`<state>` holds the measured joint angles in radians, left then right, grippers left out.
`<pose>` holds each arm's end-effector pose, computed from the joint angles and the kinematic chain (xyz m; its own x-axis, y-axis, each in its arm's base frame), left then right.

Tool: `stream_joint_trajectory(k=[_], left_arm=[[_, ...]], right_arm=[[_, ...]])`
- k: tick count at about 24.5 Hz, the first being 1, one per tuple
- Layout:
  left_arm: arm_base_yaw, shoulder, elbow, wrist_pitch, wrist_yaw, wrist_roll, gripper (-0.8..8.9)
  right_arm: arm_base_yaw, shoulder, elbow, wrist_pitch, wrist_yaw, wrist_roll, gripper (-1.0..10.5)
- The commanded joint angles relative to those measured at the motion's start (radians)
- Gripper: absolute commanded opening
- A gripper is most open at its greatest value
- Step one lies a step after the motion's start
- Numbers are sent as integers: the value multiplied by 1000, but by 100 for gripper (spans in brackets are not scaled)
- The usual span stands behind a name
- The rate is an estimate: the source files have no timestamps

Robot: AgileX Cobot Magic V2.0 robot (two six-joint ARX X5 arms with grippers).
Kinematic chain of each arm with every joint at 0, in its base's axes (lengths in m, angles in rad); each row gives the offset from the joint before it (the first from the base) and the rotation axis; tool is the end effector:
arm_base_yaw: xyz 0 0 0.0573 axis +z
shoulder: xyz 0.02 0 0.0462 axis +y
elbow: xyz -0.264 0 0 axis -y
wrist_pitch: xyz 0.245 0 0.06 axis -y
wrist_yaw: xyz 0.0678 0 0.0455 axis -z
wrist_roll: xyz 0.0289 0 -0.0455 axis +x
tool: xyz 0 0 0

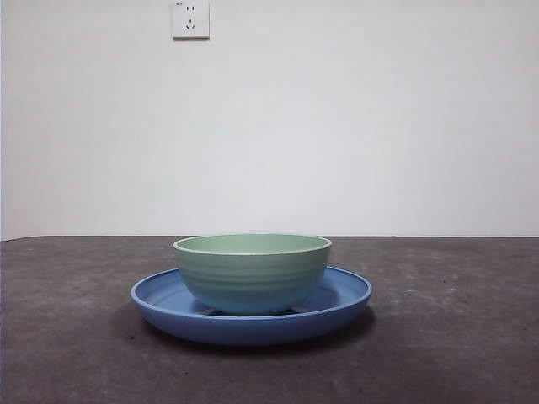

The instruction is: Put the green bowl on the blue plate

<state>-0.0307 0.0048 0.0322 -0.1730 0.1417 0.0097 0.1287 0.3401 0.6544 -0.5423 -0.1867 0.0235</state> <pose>0.0945 -0.0070 0.1575 0.9747 -0.1712 -0.1436 0.1715 0.9851 -0.0109 0.0779 0.0155 0.3026 0.9255 0.3069 -0.2221 -0.3001 0.9517 0.0648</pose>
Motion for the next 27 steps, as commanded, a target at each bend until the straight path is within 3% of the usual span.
stream_joint_trajectory(k=[1,4,8,11,20,27], left_arm=[[1,-2,-21,-7,0,7,20],[0,-2,-21,-7,0,7,20],[0,-2,-21,-7,0,7,20],[0,-2,-21,-7,0,7,20],[0,-2,-21,-7,0,7,20],[0,-2,-21,-7,0,7,20]], right_arm=[[-52,-112,-211,253,4,-11,26],[-113,-230,-409,362,11,-13,25],[-157,-285,-509,363,49,-13,25],[-182,-308,-555,364,89,-12,25],[-198,-336,-644,428,99,-11,25],[-196,-336,-644,425,223,-10,26]])
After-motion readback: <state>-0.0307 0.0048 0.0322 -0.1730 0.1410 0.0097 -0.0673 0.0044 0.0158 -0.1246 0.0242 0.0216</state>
